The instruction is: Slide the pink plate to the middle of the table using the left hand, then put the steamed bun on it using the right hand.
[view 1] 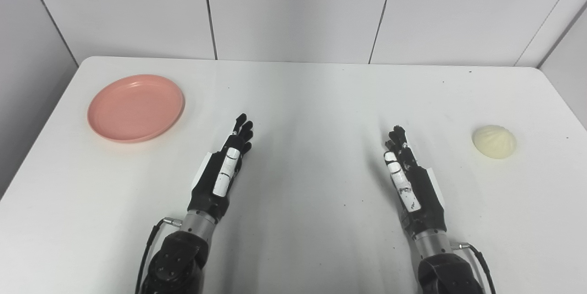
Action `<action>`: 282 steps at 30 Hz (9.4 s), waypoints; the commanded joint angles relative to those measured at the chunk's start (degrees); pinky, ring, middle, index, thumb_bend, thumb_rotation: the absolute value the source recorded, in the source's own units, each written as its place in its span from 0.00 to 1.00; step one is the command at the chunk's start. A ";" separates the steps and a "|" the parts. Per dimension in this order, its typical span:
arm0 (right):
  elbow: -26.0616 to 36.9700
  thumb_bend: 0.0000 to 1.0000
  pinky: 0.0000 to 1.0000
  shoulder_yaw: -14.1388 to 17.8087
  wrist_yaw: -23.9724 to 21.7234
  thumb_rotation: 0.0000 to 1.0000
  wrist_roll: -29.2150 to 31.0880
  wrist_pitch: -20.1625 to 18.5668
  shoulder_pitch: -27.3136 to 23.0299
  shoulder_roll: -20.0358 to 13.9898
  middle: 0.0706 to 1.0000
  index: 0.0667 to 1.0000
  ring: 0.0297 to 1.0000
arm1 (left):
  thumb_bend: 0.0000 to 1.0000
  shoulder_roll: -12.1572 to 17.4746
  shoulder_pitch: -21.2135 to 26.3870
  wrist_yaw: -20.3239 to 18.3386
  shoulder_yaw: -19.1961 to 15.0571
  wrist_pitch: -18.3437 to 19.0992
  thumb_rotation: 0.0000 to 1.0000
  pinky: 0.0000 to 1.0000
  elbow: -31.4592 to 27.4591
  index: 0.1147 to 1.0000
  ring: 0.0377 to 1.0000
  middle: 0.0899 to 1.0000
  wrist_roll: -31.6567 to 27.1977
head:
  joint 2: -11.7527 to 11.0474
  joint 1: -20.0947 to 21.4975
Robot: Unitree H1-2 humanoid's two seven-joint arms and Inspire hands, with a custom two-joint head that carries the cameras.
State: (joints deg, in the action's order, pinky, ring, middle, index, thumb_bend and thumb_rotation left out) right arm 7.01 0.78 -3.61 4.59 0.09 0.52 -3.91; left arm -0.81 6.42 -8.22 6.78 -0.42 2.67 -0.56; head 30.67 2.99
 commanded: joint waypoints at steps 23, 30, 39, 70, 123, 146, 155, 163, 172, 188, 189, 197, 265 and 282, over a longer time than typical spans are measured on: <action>0.27 0.59 1.00 -0.52 0.19 0.78 -0.01 0.17 0.12 1.30 1.00 1.00 1.00 | 0.66 -1.28 0.29 2.32 -0.59 3.46 1.00 1.00 0.38 1.00 1.00 1.00 1.25 | -0.11 0.18; -0.67 0.59 1.00 -0.80 0.49 0.79 -1.50 1.13 -0.42 1.34 1.00 1.00 1.00 | 0.65 -1.26 0.12 1.25 -0.51 2.29 1.00 1.00 0.74 1.00 1.00 1.00 0.36 | -0.45 0.09; -1.95 0.58 1.00 -0.37 -0.16 0.81 -1.14 2.74 -0.45 0.45 1.00 1.00 1.00 | 0.67 -1.39 0.49 0.55 0.20 -0.99 0.99 1.00 3.24 1.00 1.00 1.00 0.40 | -1.88 -3.81; -10.88 0.49 1.00 0.50 -2.29 0.90 1.45 10.14 -1.38 -1.66 1.00 1.00 1.00 | 0.70 0.04 9.44 8.74 -6.11 -13.48 1.00 1.00 6.32 1.00 1.00 1.00 2.44 | -13.28 -18.41; -9.49 0.49 1.00 2.10 -3.42 0.94 5.00 9.88 -0.76 -2.66 1.00 1.00 1.00 | 0.85 18.00 21.30 18.53 -26.77 -12.90 1.00 0.96 24.68 0.84 0.84 0.82 -3.89 | -8.06 -26.31; -6.33 0.56 1.00 3.66 -4.63 0.99 7.50 8.13 0.54 -5.59 1.00 1.00 1.00 | 0.82 18.81 25.97 20.11 -23.65 -11.76 1.00 1.00 33.55 0.84 0.86 0.83 -2.95 | -1.63 -30.45; -4.48 0.56 1.00 3.65 -4.72 1.00 7.77 6.59 0.99 -6.19 1.00 1.00 1.00 | 0.83 18.36 25.71 19.36 -21.48 -7.45 1.00 1.00 32.83 0.85 0.88 0.85 -2.73 | -0.08 -31.53; -4.02 0.52 1.00 5.12 -3.82 1.00 8.90 5.29 0.98 -5.76 1.00 1.00 1.00 | 0.81 18.14 26.27 19.67 -20.08 -7.36 1.00 0.94 36.00 0.84 0.86 0.83 -2.37 | -0.26 -31.85; -4.79 0.47 1.00 5.62 -4.44 1.00 9.26 5.95 0.87 -5.52 1.00 1.00 1.00 | 0.83 17.22 26.22 13.55 -20.65 -2.90 1.00 0.94 34.42 0.84 0.86 0.83 -8.27 | -0.09 -31.63; -6.07 0.44 1.00 5.31 -4.27 1.00 7.71 6.87 0.26 -4.90 1.00 1.00 1.00 | 0.88 13.03 26.44 6.32 -17.75 1.82 1.00 0.85 30.92 0.83 0.86 0.84 -13.22 | -0.49 -30.77; -6.22 0.44 1.00 5.31 -4.35 1.00 7.76 6.93 0.17 -4.85 1.00 1.00 1.00 | 0.88 12.73 26.44 6.24 -17.55 1.95 1.00 0.84 30.72 0.83 0.86 0.83 -13.21 | -0.52 -30.65; -8.03 0.47 1.00 4.66 -5.59 1.00 7.83 8.05 -0.91 -4.66 1.00 1.00 1.00 | 0.85 10.27 26.31 2.98 -16.66 3.70 1.00 0.84 29.85 0.84 0.86 0.84 -15.34 | -0.69 -28.59; 5.37 0.61 1.00 -2.93 0.75 0.84 -6.89 -1.03 -0.20 0.49 0.98 1.00 0.97 | 0.69 -3.25 6.35 -0.98 -0.50 5.25 0.97 0.98 2.84 0.95 0.97 0.95 -7.37 | 7.64 -1.25; 4.64 0.58 1.00 -2.71 0.73 0.80 -5.96 0.12 0.24 0.09 0.97 1.00 0.96 | 0.68 -4.34 5.49 -2.40 1.36 -1.07 1.00 0.97 7.80 0.96 0.96 0.96 -6.49 | 5.38 -0.38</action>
State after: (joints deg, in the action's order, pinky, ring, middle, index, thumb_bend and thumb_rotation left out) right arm 10.60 -1.86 -3.14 -0.86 -1.66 1.20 -3.92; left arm -4.87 12.37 -9.65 7.75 -0.65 9.62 -7.15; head 36.13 2.64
